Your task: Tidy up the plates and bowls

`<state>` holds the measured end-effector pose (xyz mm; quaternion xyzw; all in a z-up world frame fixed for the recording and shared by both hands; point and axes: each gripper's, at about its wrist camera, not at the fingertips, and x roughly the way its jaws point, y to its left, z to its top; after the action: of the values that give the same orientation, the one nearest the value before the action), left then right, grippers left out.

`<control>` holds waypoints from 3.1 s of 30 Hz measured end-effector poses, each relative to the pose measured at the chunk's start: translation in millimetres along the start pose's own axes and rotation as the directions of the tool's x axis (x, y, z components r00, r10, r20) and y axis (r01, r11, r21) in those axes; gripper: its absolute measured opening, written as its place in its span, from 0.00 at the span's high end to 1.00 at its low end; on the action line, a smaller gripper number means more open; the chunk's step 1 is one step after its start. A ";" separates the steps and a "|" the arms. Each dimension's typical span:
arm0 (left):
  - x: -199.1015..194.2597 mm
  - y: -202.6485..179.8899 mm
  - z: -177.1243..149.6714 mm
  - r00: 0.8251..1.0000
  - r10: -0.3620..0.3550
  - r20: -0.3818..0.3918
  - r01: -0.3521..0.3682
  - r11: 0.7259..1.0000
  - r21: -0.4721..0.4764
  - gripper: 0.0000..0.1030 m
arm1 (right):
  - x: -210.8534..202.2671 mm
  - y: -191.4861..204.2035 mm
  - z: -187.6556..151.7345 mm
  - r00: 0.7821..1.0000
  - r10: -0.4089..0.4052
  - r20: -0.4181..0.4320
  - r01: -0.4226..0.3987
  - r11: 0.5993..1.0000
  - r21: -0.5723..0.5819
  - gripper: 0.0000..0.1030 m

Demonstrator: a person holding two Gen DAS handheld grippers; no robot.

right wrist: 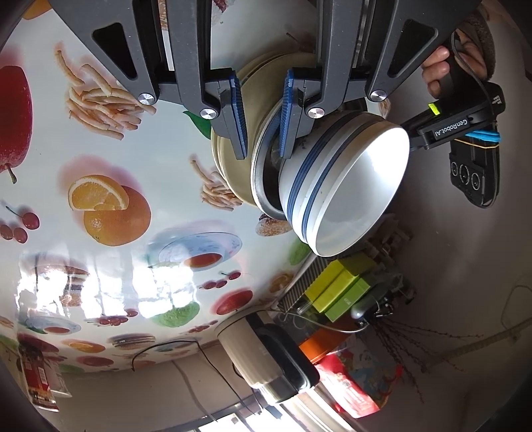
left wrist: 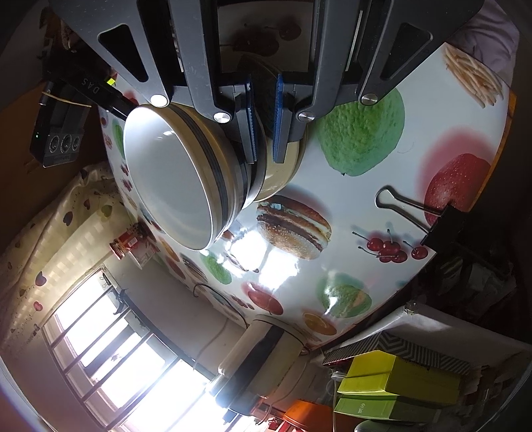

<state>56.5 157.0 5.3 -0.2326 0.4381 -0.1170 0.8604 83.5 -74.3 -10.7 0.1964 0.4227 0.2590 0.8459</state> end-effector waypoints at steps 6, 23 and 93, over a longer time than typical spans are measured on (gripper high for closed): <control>-3.2 -3.3 -5.8 0.999 0.045 0.006 -0.045 0.998 0.035 0.82 | -1.7 2.3 -1.0 1.000 -0.022 0.002 0.022 1.000 -0.021 0.70; -30.2 -30.2 -39.8 0.979 0.186 0.087 -0.197 0.971 0.138 0.57 | -38.7 19.3 -13.4 0.986 -0.139 0.098 0.149 0.982 -0.112 0.49; -28.5 -67.0 -105.3 0.906 0.397 0.145 -0.422 0.874 0.240 0.53 | -59.8 65.4 -89.5 0.907 -0.387 0.168 0.417 0.883 -0.217 0.24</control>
<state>-45.2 79.2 5.4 -0.0221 0.4180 0.0207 0.9079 -37.8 -48.7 11.4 0.0122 0.3669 0.1164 0.9229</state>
